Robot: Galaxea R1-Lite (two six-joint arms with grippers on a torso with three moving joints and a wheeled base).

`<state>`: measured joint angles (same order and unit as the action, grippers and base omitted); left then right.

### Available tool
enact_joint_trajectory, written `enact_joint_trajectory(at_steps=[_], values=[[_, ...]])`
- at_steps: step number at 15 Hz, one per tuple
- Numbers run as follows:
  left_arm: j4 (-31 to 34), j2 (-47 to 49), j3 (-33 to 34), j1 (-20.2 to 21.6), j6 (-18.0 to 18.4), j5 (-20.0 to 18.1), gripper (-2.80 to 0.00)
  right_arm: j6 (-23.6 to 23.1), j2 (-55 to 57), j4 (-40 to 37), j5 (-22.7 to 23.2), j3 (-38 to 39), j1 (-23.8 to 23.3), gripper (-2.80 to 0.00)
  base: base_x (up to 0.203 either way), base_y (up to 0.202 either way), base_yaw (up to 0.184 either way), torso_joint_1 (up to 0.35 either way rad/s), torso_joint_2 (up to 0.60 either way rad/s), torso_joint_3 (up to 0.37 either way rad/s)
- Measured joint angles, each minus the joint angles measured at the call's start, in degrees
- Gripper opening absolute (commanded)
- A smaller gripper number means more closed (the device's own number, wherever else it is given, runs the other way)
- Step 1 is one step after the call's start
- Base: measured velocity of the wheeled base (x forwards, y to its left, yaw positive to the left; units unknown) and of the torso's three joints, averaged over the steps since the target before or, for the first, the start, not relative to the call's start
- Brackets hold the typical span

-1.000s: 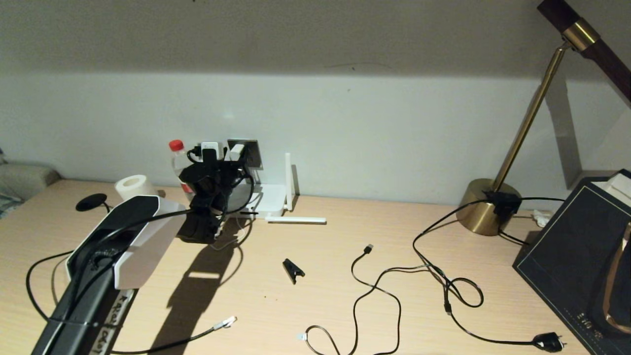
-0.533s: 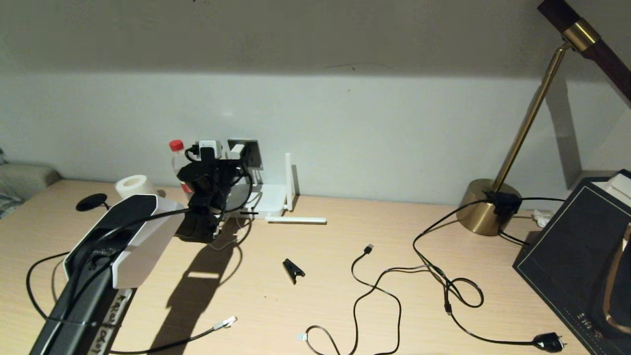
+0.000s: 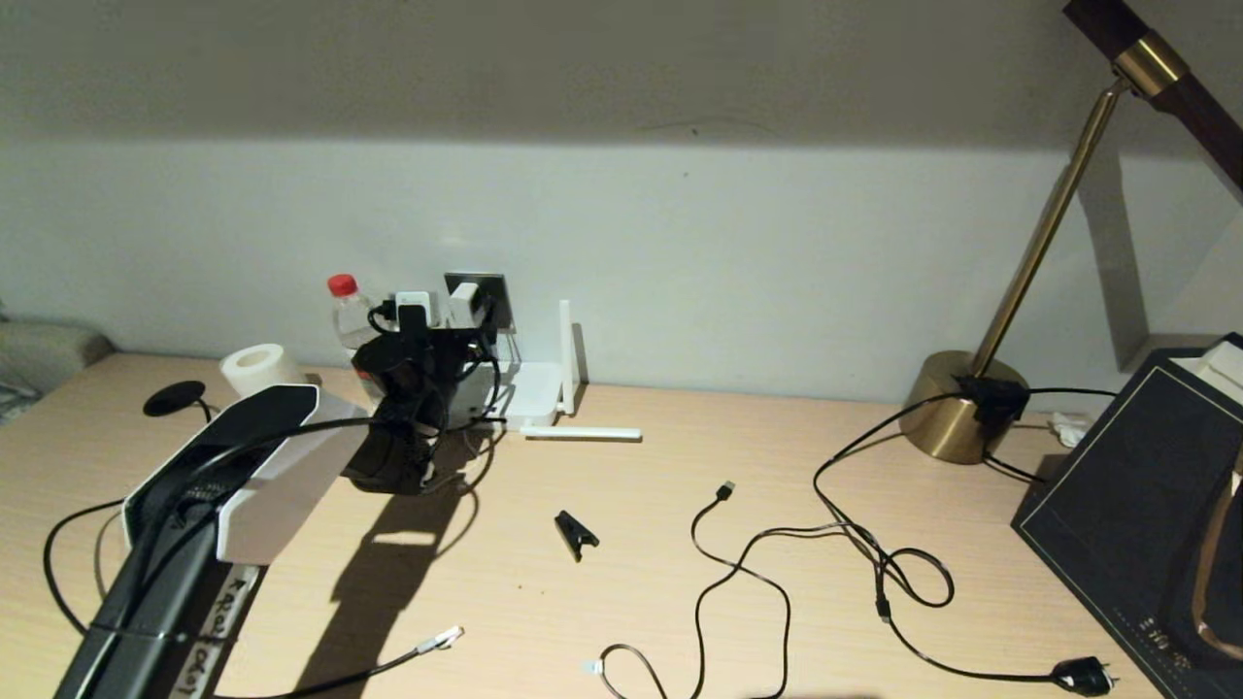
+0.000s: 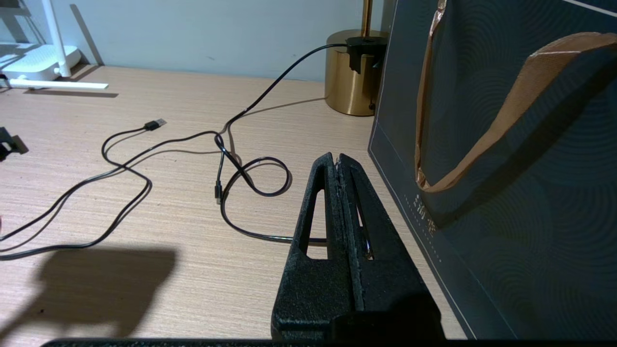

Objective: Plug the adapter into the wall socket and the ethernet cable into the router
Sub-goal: Plug plug into socket

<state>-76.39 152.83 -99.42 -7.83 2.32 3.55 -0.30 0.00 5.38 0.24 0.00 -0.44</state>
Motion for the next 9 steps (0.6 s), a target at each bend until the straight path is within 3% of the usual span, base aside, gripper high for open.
enact_joint_trajectory(at_steps=[9], values=[[-4.85, -8.31, 14.93, -0.92, 0.05, -0.36, 0.0, -0.04, 0.0, 0.02, 0.0, 0.0, 0.0, -2.8, 0.0, 0.0, 0.0, 0.0, 0.0, 0.0]])
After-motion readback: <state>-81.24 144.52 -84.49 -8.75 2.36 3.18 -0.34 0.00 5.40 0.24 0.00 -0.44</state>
